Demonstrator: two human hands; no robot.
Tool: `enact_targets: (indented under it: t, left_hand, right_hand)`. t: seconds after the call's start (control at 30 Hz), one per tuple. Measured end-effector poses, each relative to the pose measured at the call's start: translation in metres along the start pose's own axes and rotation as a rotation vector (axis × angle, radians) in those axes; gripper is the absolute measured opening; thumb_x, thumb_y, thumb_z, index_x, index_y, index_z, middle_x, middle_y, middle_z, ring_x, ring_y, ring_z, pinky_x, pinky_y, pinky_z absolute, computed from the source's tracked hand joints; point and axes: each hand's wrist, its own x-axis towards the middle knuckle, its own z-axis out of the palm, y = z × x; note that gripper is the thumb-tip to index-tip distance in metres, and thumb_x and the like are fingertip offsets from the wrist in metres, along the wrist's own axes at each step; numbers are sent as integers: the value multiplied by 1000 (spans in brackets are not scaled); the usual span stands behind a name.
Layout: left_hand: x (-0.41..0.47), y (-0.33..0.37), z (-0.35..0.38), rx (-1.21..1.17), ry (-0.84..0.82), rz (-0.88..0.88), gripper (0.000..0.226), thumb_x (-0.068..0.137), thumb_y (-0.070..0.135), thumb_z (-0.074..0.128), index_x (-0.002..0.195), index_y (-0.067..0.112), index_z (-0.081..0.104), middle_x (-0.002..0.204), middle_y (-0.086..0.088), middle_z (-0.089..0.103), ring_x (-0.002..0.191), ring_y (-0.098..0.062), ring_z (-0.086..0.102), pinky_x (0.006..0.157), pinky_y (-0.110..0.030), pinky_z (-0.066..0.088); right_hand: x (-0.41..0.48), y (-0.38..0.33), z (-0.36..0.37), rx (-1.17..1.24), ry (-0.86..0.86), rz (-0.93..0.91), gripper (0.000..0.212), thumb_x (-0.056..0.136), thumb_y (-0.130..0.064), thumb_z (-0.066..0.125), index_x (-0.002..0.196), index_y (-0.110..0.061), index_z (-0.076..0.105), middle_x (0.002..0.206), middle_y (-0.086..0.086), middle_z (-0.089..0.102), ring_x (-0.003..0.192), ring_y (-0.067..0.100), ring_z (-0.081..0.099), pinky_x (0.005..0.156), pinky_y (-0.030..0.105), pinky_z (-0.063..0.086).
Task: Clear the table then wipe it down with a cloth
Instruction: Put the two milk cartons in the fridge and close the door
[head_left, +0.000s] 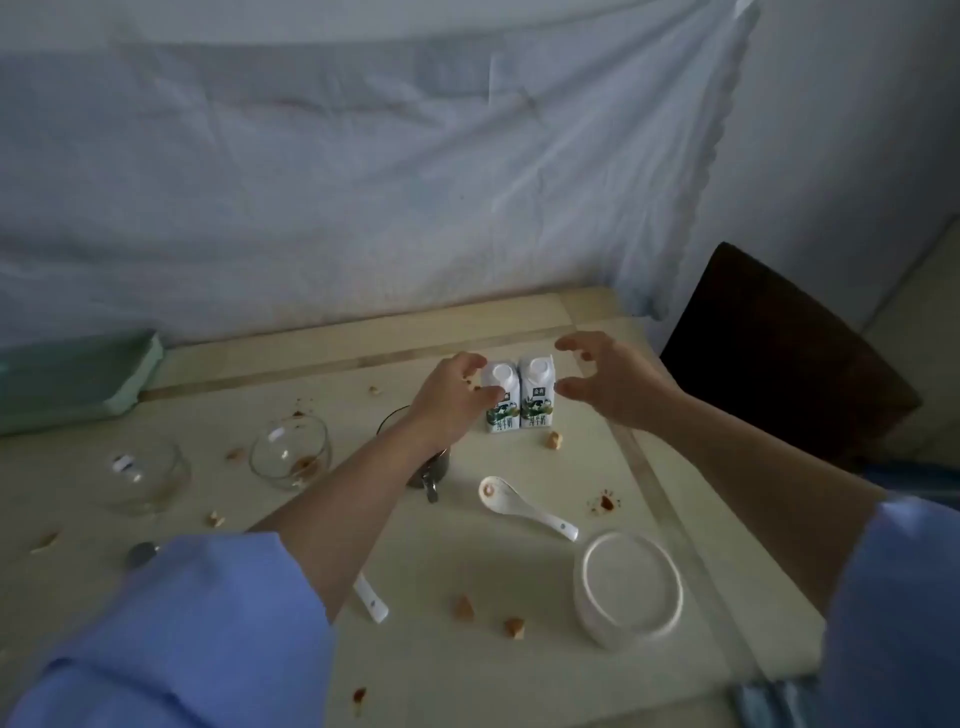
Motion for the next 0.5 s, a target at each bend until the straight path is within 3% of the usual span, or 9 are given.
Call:
enact_targets:
  t: [0.2, 0.37, 0.5]
  left_hand:
    - [66, -32, 22, 56, -27, 22, 58, 83, 20, 68, 136, 15, 44, 144, -5, 42, 127, -21, 45, 96, -26, 34]
    - [103, -52, 35, 153, -128, 62, 72, 81, 19, 70, 143, 12, 34, 149, -8, 34, 133, -23, 39, 102, -27, 31]
    - [118, -62, 45, 168, -144, 58, 68, 76, 15, 72, 137, 10, 43, 136, -11, 49, 119, -24, 51, 96, -27, 38]
  right_hand:
    - [74, 36, 43, -129, -53, -41, 61, 80, -21, 68, 137, -18, 45, 147, 4, 38, 137, 26, 32, 115, 36, 24]
    - [111, 62, 68, -231, -71, -41, 73, 82, -24, 67, 145, -24, 32, 155, 2, 26, 142, 25, 20, 116, 35, 17]
    - [126, 72, 77, -224, -96, -21, 73, 80, -17, 67, 145, -23, 33, 151, 2, 32, 136, 28, 30, 112, 35, 25]
